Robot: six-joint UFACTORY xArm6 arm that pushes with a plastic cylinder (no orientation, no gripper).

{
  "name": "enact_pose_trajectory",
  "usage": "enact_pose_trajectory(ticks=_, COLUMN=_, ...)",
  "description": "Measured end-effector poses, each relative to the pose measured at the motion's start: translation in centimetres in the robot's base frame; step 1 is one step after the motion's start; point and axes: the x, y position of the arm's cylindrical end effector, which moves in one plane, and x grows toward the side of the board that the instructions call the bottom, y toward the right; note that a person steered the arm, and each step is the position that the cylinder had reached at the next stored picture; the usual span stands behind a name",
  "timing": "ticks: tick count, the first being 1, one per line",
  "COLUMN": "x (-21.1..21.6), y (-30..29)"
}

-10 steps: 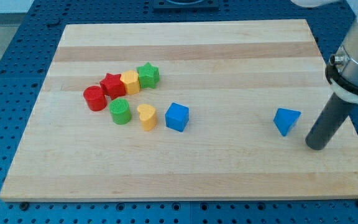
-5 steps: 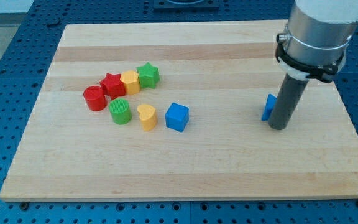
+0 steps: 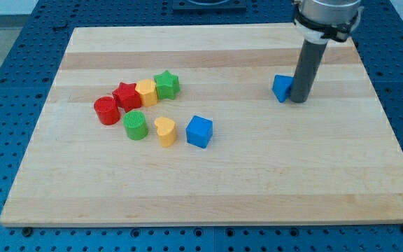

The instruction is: Push blue triangle to the green star

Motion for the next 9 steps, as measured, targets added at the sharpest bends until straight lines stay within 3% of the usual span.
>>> enact_pose_trajectory(ticks=2, x=-3.3, y=-2.8)
enact_pose_trajectory(ticks=9, x=-3.3, y=-16.1)
